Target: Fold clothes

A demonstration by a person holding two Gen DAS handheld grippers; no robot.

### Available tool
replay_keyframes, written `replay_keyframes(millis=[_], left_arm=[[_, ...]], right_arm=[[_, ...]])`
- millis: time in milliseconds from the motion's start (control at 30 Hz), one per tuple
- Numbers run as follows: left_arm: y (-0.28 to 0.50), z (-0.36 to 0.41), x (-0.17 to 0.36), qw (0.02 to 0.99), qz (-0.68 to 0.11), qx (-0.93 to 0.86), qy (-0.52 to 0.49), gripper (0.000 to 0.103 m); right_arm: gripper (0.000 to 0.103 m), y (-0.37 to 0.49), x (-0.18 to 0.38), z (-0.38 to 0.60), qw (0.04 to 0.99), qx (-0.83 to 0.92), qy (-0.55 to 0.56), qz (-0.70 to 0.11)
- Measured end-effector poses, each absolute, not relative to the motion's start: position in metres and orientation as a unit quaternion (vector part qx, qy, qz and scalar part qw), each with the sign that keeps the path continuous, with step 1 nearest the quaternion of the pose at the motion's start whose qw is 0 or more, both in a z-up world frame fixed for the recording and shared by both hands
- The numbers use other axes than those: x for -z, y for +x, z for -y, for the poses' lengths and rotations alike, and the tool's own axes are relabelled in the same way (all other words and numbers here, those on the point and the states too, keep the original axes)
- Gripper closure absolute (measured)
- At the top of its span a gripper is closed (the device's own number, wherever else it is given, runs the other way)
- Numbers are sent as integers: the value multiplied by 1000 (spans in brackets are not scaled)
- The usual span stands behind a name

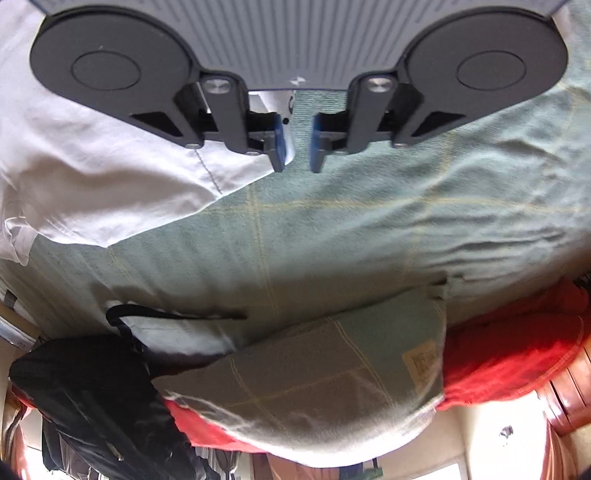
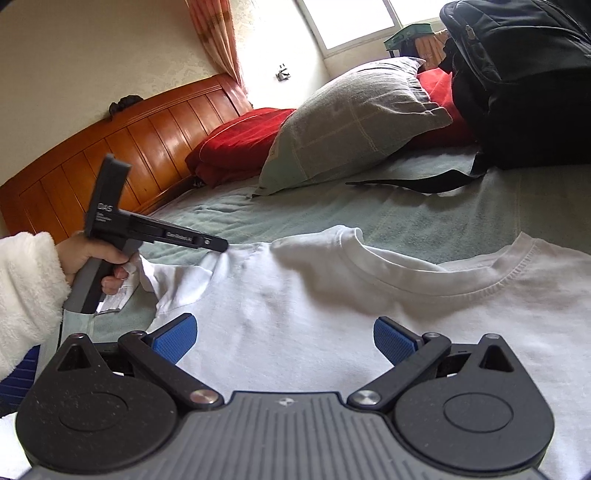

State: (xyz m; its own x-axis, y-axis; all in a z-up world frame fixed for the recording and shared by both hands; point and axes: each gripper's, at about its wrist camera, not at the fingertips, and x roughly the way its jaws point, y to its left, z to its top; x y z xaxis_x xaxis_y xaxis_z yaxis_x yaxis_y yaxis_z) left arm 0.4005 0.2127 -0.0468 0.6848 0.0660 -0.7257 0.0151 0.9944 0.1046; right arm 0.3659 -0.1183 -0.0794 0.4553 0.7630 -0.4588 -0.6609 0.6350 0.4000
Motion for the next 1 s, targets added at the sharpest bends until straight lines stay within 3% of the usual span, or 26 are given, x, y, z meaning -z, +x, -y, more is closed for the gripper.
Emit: replay_keyframes(millis=[67, 133, 267, 400, 500, 633, 1000], left_arm=[[388, -203, 36, 922, -384, 22, 41, 70], [379, -194, 37, 917, -392, 72, 7, 53], [369, -187, 65, 887, -457, 70, -1, 53], [354, -204, 67, 886, -461, 33, -26, 60], [347, -192, 58, 886, -462, 39, -15, 60], [336, -157, 47, 883, -462, 76, 40, 43], [264, -117, 40, 874, -469, 91, 86, 36]], right_arm=[[0, 367, 80, 119, 849, -417, 87, -312], [0, 369, 82, 120, 849, -413, 89, -317], [0, 371, 85, 119, 850, -404, 88, -327], [0, 375, 88, 121, 847, -402, 99, -334], [0, 377, 90, 121, 846, -398, 100, -340], [0, 377, 89, 122, 846, -399, 102, -339], [0, 382, 92, 126, 847, -387, 113, -346]])
